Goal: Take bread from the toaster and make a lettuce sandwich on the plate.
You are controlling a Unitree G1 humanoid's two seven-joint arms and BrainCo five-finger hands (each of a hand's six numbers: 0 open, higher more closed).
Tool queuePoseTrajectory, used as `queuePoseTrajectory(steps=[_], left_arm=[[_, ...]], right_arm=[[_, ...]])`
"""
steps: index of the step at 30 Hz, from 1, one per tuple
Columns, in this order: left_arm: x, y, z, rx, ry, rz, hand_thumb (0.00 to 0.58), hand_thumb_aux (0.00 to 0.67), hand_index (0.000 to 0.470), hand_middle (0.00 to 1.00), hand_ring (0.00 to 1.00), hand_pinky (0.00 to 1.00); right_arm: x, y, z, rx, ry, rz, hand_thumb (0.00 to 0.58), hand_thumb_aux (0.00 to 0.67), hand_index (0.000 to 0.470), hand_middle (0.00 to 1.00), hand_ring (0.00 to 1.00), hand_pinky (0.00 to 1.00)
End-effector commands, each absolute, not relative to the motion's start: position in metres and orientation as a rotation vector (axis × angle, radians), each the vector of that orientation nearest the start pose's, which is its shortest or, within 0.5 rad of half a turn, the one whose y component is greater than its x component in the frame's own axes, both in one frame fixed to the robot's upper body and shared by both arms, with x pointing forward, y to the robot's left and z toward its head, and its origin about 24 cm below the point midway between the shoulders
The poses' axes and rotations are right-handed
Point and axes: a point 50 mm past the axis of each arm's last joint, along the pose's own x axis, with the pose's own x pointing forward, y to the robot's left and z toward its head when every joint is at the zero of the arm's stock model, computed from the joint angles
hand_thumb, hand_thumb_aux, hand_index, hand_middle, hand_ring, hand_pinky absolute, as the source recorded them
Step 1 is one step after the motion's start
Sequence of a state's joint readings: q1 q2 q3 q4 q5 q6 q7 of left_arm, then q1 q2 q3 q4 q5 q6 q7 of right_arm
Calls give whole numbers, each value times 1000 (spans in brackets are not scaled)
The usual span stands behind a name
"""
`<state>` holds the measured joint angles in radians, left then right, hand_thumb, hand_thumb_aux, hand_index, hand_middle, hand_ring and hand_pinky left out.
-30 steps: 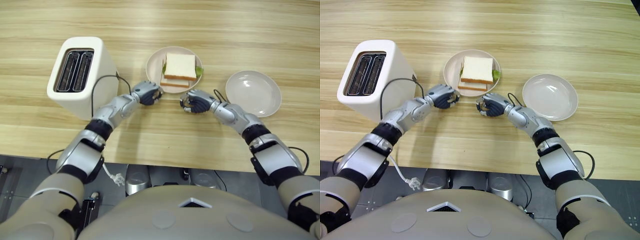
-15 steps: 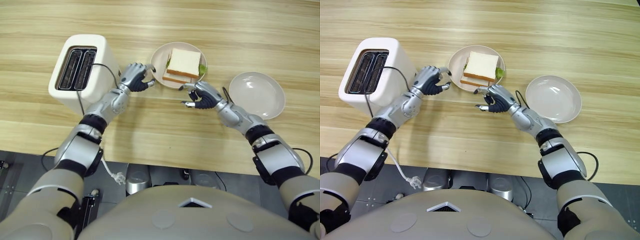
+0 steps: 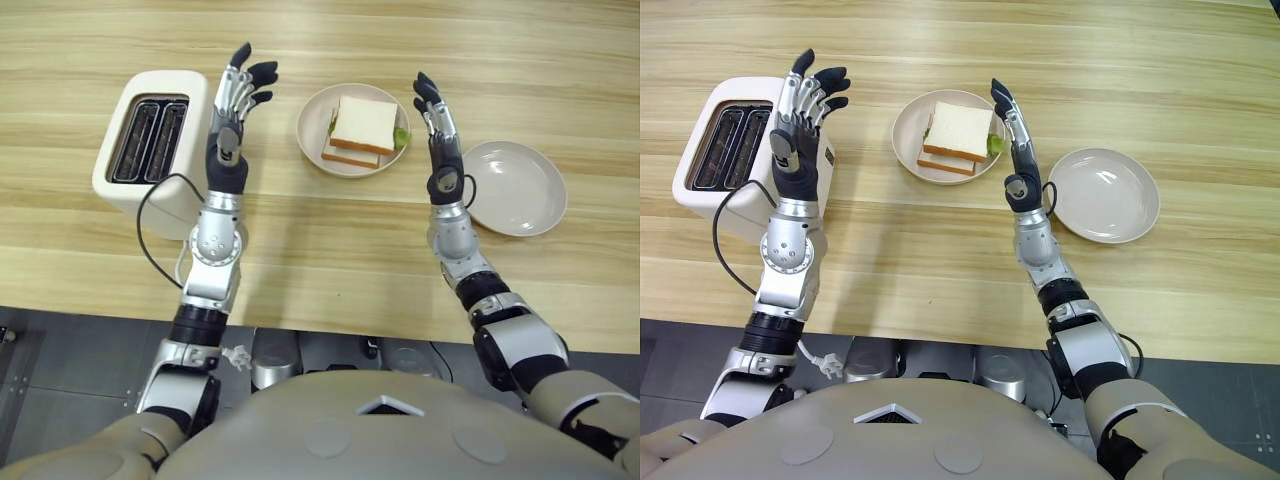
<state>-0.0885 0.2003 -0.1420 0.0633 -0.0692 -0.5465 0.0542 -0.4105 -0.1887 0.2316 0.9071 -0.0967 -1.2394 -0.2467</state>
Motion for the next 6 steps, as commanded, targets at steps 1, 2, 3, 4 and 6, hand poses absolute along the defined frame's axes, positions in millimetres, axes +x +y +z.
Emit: queuePoseTrajectory(steps=[1, 2, 3, 4, 6], left_arm=[[248, 151, 81, 136, -498, -97, 0, 0, 0, 0, 0, 0], [246, 150, 79, 148, -495, -87, 0, 0, 0, 0, 0, 0], [244, 150, 78, 154, -491, -79, 0, 0, 0, 0, 0, 0], [243, 150, 76, 151, -485, -74, 0, 0, 0, 0, 0, 0], [240, 149, 74, 156, -474, -62, 0, 0, 0, 0, 0, 0]], right_arm=[[280, -140, 56, -83, -688, 135, 0, 0, 0, 0, 0, 0], [280, -142, 55, -76, -682, 127, 0, 0, 0, 0, 0, 0], [279, -143, 54, -68, -677, 114, 0, 0, 0, 0, 0, 0], [278, -146, 54, -61, -674, 94, 0, 0, 0, 0, 0, 0], [276, -149, 52, -42, -668, 49, 0, 0, 0, 0, 0, 0]])
